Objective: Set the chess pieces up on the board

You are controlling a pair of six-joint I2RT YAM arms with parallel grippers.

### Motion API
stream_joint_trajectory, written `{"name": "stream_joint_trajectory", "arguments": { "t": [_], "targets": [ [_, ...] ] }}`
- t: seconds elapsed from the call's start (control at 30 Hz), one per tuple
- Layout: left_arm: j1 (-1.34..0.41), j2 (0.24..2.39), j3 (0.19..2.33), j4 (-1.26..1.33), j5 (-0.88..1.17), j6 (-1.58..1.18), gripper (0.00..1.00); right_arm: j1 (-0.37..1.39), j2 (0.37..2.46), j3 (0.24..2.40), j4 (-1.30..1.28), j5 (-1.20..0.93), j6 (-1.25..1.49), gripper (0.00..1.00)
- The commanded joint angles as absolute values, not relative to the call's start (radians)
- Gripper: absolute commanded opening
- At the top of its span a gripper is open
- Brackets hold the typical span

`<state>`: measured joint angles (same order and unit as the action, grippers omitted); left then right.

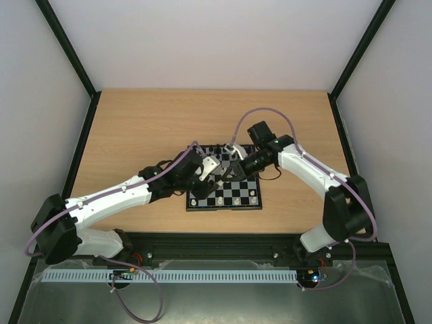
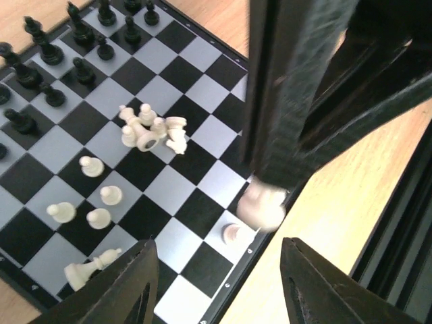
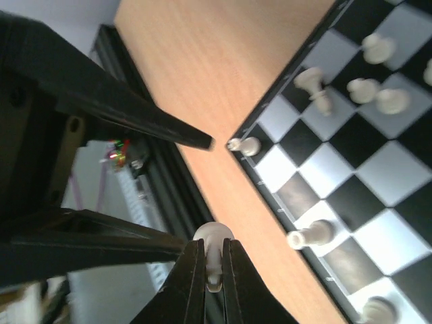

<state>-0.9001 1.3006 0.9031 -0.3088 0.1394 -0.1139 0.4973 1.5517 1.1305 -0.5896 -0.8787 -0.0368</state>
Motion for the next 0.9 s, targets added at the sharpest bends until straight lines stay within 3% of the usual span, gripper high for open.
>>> {"name": "stream_joint_trajectory", "arguments": {
  "t": [0.0, 0.13, 0.23, 0.4, 0.87],
  "targets": [
    [-0.893, 1.228, 0.901, -0.327, 0.05, -0.13, 0.56, 0.499, 1.404, 1.06, -0.544, -0.622, -0.086, 0.01],
    [-0.868, 1.233, 0.947, -0.385, -0.083, -0.165, 0.71, 0.502, 1.282, 0.966, -0.515, -0.44, -0.168, 0.01],
    [-0.807, 1.256, 0.958, -0.427, -0.168, -0.181, 0.72, 0.504, 1.188, 0.897, -0.511, -0.329, -0.241, 0.02],
    [-0.713, 1.216, 0.88, -0.343, -0.127, -0.196, 0.73, 0.511, 1.057, 0.777, -0.505, -0.265, -0.372, 0.02],
    [-0.65, 1.238, 0.873, -0.342, -0.095, -0.2, 0.72, 0.632, 1.052, 0.661, -0.445, -0.149, -0.534, 0.02]
  ]
}}
